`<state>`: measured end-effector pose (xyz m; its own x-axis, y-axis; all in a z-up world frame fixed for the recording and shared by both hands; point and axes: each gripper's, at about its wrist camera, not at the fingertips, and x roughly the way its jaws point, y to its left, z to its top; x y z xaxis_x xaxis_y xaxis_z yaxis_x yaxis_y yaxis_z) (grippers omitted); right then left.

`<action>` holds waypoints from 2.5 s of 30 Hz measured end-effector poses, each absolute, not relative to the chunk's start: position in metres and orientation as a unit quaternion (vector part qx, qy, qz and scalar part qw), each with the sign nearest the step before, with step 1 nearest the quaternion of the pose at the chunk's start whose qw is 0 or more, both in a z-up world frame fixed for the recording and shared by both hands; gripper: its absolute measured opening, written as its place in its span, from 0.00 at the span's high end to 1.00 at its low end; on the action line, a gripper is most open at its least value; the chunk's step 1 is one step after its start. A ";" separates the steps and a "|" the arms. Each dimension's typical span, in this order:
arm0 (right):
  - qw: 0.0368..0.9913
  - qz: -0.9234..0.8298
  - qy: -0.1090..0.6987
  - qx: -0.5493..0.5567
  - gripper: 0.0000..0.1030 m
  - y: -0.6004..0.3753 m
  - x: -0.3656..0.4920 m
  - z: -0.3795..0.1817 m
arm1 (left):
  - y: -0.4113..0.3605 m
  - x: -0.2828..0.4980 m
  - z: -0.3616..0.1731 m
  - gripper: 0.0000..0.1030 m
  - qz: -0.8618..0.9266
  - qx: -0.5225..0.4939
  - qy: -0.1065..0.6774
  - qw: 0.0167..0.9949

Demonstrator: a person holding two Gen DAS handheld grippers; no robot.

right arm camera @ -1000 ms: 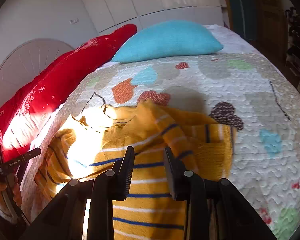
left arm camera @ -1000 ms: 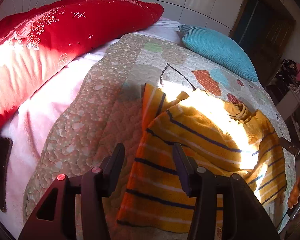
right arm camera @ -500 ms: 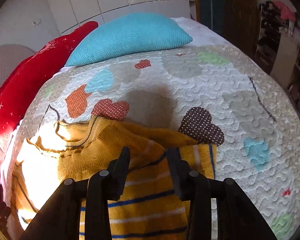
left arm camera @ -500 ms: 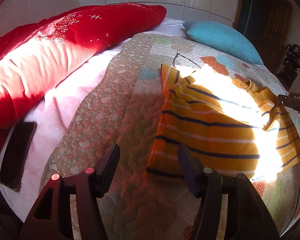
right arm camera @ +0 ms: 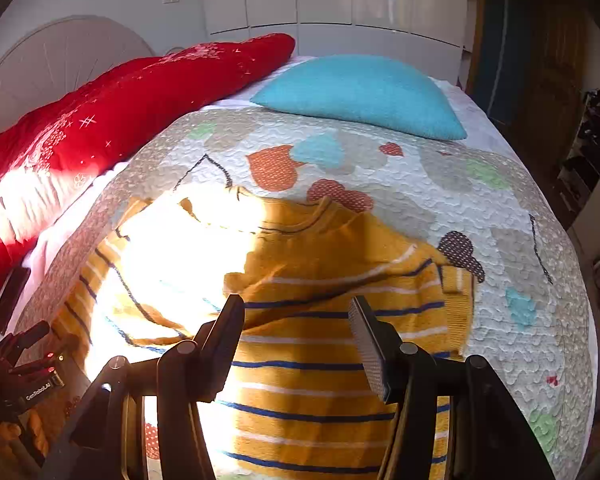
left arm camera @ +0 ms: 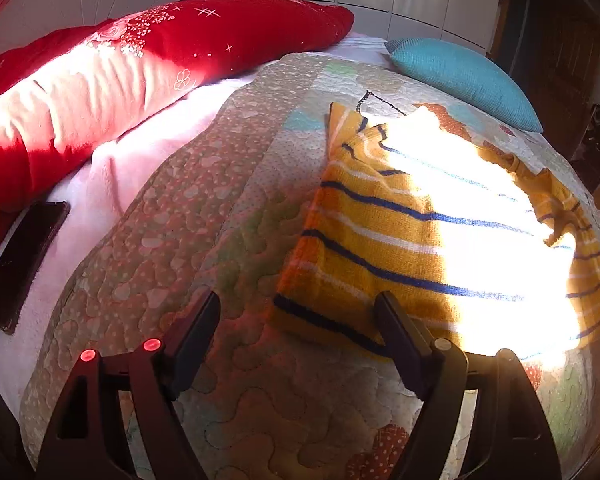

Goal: Fold small clothes

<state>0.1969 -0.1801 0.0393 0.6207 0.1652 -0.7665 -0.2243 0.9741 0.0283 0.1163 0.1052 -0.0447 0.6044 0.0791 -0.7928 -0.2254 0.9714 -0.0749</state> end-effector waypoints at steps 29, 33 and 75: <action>0.840 0.097 0.489 -0.216 0.48 0.099 0.221 -0.055 | 0.215 0.059 -0.047 0.22 0.065 -0.322 0.315 0.891; 0.847 0.101 0.477 -0.214 0.80 0.095 0.217 -0.050 | 0.215 0.055 -0.045 0.22 0.071 -0.323 0.309 0.892; 0.881 0.065 0.456 0.107 0.92 -0.329 0.144 -0.023 | -0.025 0.119 0.032 0.19 -0.089 -0.095 0.390 0.912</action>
